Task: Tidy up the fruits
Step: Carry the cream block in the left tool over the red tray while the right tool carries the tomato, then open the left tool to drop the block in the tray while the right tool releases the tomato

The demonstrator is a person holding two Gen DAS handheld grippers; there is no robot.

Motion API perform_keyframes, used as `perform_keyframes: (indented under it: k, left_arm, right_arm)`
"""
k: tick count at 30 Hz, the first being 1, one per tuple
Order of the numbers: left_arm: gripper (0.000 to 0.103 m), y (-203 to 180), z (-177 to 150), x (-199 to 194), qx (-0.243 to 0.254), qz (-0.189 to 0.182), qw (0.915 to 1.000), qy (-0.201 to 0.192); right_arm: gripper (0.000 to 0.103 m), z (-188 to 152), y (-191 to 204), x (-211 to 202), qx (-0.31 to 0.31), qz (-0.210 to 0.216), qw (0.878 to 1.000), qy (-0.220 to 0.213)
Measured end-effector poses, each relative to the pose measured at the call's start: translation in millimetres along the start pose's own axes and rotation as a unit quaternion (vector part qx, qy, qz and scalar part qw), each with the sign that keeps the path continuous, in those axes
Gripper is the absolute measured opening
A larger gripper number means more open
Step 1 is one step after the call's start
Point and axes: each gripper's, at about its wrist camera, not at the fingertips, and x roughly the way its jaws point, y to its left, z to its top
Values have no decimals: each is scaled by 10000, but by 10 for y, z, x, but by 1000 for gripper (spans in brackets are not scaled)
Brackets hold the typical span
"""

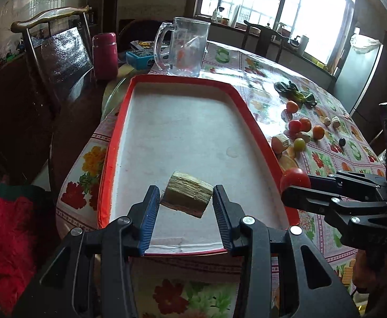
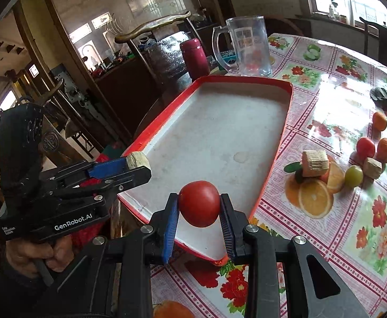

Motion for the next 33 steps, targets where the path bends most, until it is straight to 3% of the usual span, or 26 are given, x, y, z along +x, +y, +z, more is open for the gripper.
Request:
perform_keyframes:
  k: [14, 20, 24, 33]
  left_arm:
    - [40, 130, -76, 255, 197, 114, 9981, 578]
    - [46, 105, -101, 237, 300, 295, 9975, 562]
    - [52, 126, -106, 152, 228, 303, 9982, 475]
    - [52, -2, -71, -5, 216, 188, 9992, 275]
  right_arm:
    - [33, -2, 85, 462, -437, -262, 9967, 631]
    - [46, -20, 97, 414, -422, -220, 9975, 521]
    - [46, -51, 82, 259, -365, -171, 9986, 353]
    - [46, -202, -129, -229, 85, -187, 9997, -146]
